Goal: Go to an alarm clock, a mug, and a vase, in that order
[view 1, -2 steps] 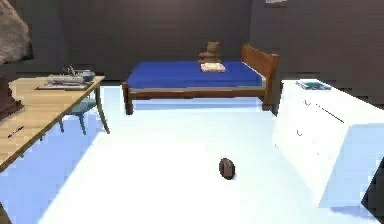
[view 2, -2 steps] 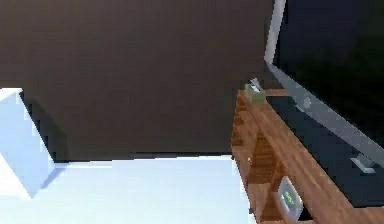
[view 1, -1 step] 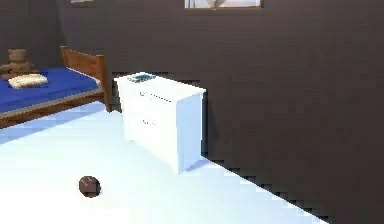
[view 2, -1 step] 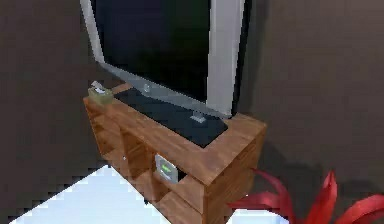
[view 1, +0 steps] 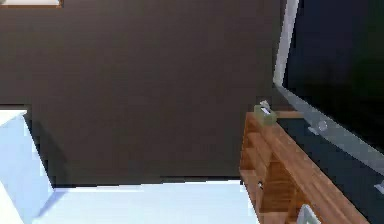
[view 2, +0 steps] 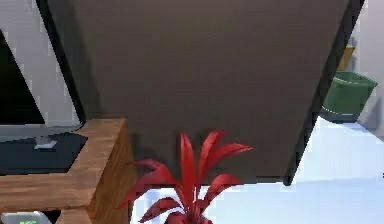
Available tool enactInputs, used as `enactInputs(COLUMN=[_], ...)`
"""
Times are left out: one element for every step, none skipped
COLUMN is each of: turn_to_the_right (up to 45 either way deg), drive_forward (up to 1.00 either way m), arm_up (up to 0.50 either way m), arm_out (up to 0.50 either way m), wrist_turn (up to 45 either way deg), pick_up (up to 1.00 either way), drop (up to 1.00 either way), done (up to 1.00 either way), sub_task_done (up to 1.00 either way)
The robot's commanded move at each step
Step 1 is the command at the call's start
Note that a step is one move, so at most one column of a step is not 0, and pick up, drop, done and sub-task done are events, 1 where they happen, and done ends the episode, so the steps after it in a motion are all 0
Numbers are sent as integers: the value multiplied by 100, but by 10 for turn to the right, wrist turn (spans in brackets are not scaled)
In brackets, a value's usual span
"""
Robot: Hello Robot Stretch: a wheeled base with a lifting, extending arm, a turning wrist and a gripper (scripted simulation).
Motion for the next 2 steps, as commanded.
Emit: enactInputs(turn_to_the_right=[390,0], drive_forward=[0,0], arm_up=[0,0], arm_out=[0,0], wrist_turn=[0,0], pick_up=[0,0], drop=[0,0], done=[0,0], sub_task_done=[0,100])
